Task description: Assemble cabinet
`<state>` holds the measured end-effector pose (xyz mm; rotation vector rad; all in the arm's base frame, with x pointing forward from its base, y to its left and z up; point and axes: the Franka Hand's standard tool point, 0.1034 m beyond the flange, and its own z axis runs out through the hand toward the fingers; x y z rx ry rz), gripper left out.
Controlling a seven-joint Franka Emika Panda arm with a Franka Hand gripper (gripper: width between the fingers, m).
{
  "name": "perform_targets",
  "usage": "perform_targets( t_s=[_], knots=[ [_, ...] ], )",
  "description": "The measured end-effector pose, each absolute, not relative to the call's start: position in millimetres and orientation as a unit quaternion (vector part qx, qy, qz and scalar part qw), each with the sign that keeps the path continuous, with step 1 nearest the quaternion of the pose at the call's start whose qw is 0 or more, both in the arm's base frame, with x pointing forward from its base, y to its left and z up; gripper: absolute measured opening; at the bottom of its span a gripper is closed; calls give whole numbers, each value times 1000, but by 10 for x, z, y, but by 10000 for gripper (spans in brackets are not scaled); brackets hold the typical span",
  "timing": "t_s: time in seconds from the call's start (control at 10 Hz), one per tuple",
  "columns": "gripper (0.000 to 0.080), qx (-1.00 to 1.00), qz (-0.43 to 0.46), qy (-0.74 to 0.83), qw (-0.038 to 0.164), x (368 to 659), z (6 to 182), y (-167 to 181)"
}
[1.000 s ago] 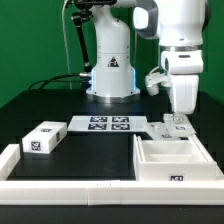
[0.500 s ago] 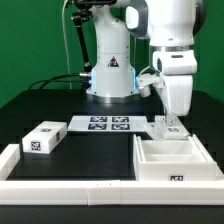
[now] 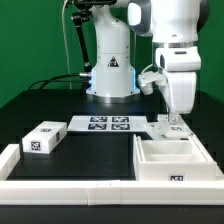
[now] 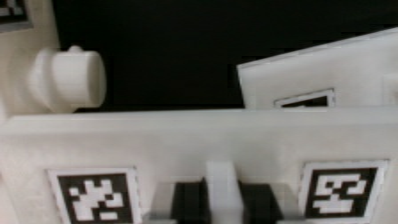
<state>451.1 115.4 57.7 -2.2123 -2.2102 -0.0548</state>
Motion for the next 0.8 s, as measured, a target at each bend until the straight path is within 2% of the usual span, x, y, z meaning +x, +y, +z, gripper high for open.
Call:
perform_targets(
  t_s=[0.8],
  knots=[
    [68, -718, -13, -695, 7, 4579, 604, 1126]
  ],
)
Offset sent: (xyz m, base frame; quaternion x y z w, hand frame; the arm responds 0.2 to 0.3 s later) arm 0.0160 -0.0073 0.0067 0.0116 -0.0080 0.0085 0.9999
